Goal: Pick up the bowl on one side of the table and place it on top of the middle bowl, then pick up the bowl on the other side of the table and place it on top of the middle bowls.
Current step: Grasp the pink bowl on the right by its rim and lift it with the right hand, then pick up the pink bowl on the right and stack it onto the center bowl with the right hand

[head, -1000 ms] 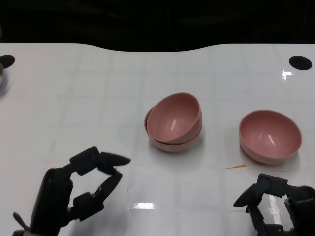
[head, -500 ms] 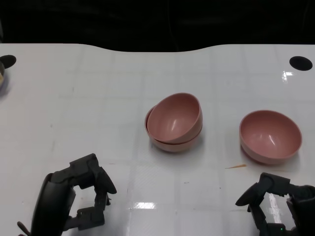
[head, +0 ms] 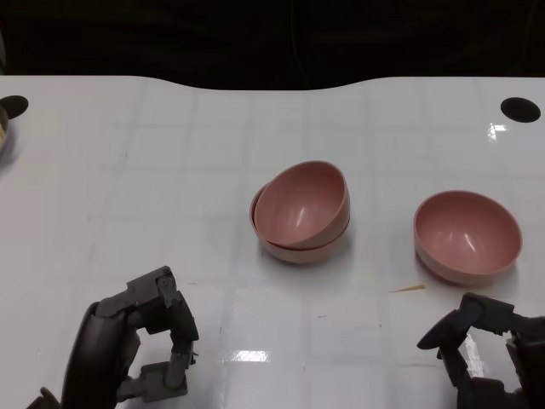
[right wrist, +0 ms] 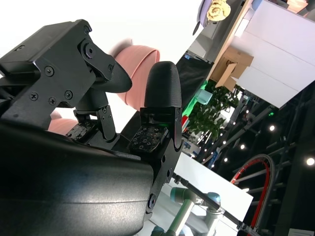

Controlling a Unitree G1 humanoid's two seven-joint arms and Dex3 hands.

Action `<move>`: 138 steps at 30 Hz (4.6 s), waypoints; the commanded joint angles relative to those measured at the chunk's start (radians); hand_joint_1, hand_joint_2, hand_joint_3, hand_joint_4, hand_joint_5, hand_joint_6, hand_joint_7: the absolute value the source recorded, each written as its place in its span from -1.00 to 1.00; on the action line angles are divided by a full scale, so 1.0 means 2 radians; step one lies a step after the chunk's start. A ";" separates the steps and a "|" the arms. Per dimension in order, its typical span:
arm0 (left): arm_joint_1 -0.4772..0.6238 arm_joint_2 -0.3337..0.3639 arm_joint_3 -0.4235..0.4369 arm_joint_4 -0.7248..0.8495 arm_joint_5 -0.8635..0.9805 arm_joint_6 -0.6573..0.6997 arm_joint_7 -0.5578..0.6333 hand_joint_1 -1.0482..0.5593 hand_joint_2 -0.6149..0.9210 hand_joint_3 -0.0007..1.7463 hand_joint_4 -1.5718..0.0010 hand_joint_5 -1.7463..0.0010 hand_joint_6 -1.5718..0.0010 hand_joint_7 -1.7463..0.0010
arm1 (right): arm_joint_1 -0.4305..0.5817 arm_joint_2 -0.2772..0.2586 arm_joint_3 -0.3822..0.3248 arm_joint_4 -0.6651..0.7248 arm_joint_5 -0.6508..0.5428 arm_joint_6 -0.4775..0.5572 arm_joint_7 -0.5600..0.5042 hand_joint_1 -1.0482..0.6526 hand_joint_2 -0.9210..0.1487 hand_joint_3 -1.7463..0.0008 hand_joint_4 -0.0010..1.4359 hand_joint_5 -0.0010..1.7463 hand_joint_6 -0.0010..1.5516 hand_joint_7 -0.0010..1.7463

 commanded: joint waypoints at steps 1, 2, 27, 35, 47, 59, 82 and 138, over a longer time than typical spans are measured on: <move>0.007 -0.002 0.004 -0.013 -0.003 0.012 -0.010 0.21 0.28 0.67 -0.19 -1.00 0.03 -0.96 | 0.009 -0.031 -0.011 -0.054 -0.028 0.037 0.009 0.12 -0.66 0.42 -0.11 0.14 -0.09 -0.34; 0.008 -0.003 0.005 -0.014 -0.003 0.013 -0.012 0.21 0.27 0.68 -0.19 -1.00 0.03 -0.96 | 0.011 -0.032 -0.010 -0.058 -0.029 0.042 0.008 0.10 -0.75 0.52 -0.12 0.09 -0.07 -0.42; 0.020 -0.013 0.019 -0.038 0.020 0.033 -0.016 0.23 0.34 0.63 -0.17 -1.00 0.07 -1.00 | -0.069 -0.081 0.038 -0.212 -0.329 0.396 -0.020 -0.27 -0.74 0.99 -0.66 -0.52 -0.51 -0.97; 0.024 -0.016 0.019 -0.045 0.020 0.033 -0.023 0.25 0.35 0.61 -0.17 -1.00 0.08 -0.99 | -0.113 -0.099 0.076 -0.126 -0.372 0.444 -0.056 -0.34 -0.77 0.99 -0.63 -0.47 -0.50 -0.98; 0.029 -0.016 0.020 -0.047 0.022 0.025 -0.024 0.28 0.36 0.61 -0.16 -1.00 0.07 -0.96 | -0.154 -0.099 0.131 -0.059 -0.392 0.532 -0.055 -0.32 -0.85 1.00 -0.37 -0.56 -0.32 -0.95; 0.032 -0.019 0.015 -0.054 0.019 0.030 -0.026 0.27 0.37 0.55 -0.14 -1.00 0.07 -0.93 | -0.231 -0.103 0.177 0.096 -0.351 0.481 -0.096 -0.03 -0.91 1.00 0.70 -0.80 0.36 -0.90; 0.030 -0.020 0.013 -0.047 0.020 0.029 -0.027 0.32 0.40 0.55 -0.15 -1.00 0.03 -0.87 | -0.282 -0.093 0.185 0.036 -0.339 0.338 -0.329 0.05 0.43 -0.69 0.43 1.00 0.06 0.88; 0.031 -0.027 0.011 -0.041 0.029 0.027 -0.029 0.26 0.42 0.46 -0.11 -1.00 0.02 -0.84 | -0.346 -0.056 0.233 0.099 -0.263 0.329 -0.050 -0.69 -1.00 0.51 -0.94 -0.75 -0.83 -1.00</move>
